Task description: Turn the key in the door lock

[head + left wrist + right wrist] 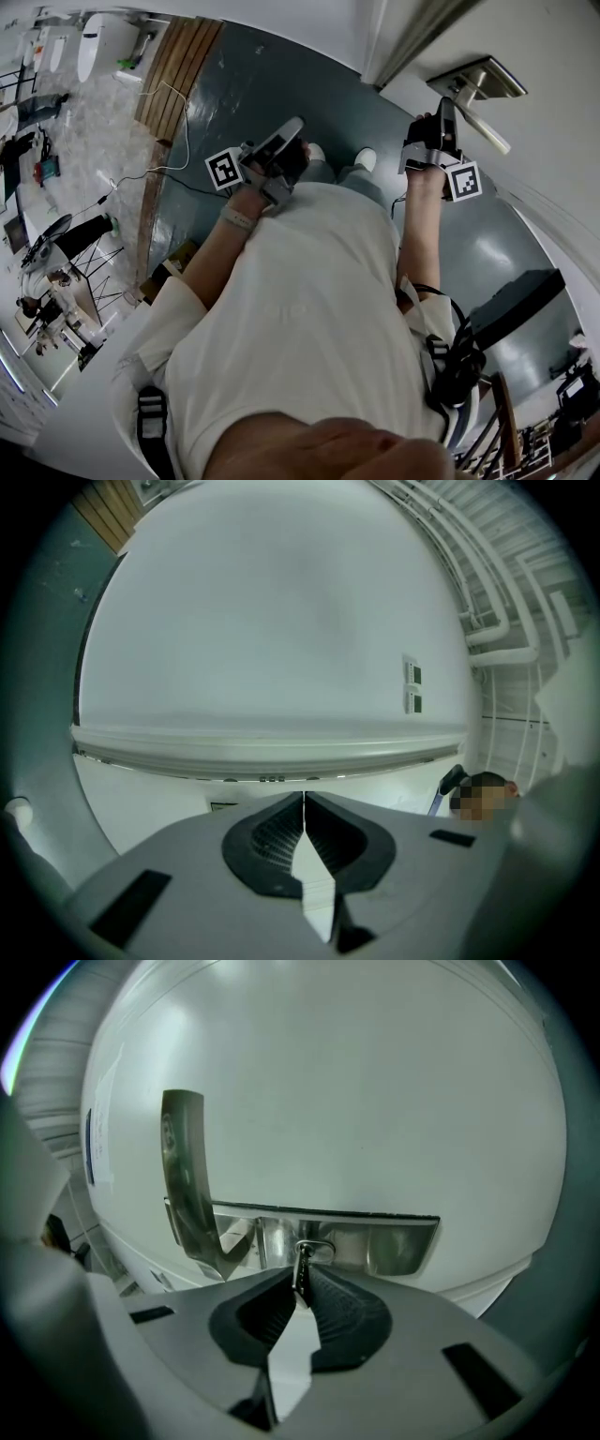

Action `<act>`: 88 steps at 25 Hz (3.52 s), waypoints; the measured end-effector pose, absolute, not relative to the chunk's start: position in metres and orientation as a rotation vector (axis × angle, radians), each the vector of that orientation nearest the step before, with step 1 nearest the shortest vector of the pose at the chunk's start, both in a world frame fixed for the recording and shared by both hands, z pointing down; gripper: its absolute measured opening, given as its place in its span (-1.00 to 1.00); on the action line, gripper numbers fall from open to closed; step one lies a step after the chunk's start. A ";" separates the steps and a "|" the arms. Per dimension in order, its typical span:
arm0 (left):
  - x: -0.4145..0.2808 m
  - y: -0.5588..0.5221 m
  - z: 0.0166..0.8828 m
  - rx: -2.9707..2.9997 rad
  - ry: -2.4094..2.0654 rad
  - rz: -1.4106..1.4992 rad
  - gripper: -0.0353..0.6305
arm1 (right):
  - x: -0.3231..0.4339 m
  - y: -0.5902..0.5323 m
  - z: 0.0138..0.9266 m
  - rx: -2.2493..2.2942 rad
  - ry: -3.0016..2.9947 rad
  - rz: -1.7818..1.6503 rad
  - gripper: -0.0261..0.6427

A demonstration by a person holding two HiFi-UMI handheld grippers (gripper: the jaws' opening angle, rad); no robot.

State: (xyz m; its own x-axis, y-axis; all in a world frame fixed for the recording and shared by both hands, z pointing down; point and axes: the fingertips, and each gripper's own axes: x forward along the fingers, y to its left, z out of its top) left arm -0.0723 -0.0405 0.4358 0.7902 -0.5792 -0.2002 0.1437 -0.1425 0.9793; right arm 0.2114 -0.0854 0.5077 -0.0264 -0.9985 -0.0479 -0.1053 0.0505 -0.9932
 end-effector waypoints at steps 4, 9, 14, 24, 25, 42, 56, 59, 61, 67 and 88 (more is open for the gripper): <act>-0.073 -0.041 0.437 1.593 -0.360 -0.655 -0.87 | 0.212 -0.086 0.508 -1.150 1.262 -1.159 -0.78; -0.075 -0.041 0.439 1.586 -0.366 -0.660 -0.87 | 0.212 -0.087 0.509 -1.059 1.219 -1.171 -0.78; -0.076 -0.041 0.439 1.586 -0.367 -0.662 -0.87 | 0.212 -0.087 0.509 -1.073 1.232 -1.167 -0.78; -0.075 -0.042 0.439 1.579 -0.363 -0.662 -0.87 | 0.212 -0.087 0.507 -1.089 1.291 -1.155 -0.77; -0.075 -0.042 0.439 1.577 -0.362 -0.663 -0.87 | 0.212 -0.086 0.506 -1.111 1.307 -1.155 -0.77; -0.077 -0.043 0.445 1.559 -0.364 -0.674 -0.87 | 0.215 -0.090 0.499 -1.824 1.919 -0.860 -0.76; -0.082 -0.044 0.448 1.542 -0.376 -0.678 -0.87 | 0.224 -0.092 0.510 -1.512 1.445 -1.117 -0.79; -0.084 -0.043 0.447 1.541 -0.376 -0.675 -0.87 | 0.224 -0.090 0.510 -1.424 1.371 -1.141 -0.78; -0.084 -0.043 0.446 1.541 -0.377 -0.671 -0.87 | 0.224 -0.090 0.510 -1.340 1.314 -1.154 -0.78; -0.077 -0.040 0.446 1.547 -0.381 -0.652 -0.87 | 0.227 -0.086 0.511 -1.149 1.186 -1.171 -0.78; -0.065 -0.037 0.447 1.547 -0.407 -0.622 -0.87 | 0.220 -0.085 0.523 -0.521 0.844 -1.120 -0.78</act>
